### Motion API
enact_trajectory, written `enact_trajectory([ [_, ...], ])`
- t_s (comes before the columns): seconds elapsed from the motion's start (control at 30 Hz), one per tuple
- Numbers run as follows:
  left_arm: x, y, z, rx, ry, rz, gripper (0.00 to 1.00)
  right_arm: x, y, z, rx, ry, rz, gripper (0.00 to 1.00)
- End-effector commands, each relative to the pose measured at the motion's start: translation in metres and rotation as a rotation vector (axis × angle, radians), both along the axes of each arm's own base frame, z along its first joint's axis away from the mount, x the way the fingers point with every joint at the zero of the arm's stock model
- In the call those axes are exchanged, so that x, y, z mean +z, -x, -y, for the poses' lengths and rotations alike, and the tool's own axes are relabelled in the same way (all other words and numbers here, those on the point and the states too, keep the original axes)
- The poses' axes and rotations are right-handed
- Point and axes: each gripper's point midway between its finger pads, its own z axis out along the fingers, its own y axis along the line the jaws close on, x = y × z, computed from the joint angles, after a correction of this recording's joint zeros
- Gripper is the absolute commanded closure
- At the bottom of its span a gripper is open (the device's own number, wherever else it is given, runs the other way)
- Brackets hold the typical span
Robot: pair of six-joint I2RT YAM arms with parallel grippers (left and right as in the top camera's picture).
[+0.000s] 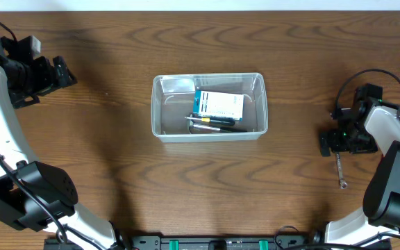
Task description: Pack container
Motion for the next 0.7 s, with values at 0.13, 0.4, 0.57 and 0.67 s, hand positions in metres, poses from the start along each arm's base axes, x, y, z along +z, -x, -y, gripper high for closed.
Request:
enact_trajectory([
  [0.13,-0.0043,-0.0004,-0.0016,-0.004,-0.004,-0.012,0.02,-0.0036,0.0014,-0.001,-0.011,0.001,-0.007,0.01],
  [0.4,-0.0043,-0.0004,-0.0016,-0.004,-0.004,-0.012,0.02,-0.0036,0.0,-0.0006,-0.011,0.003,-0.001,0.01],
  [0.57,-0.0043,-0.0004,-0.0016,-0.004,-0.004,-0.012,0.02,-0.0036,0.0,-0.0007,-0.011,0.003,-0.001,0.01],
  [0.67,-0.0043,-0.0004,-0.0014,-0.005,-0.004,-0.012,0.02,-0.0038,0.0006,-0.0023,-0.011,-0.006,-0.003,0.01],
])
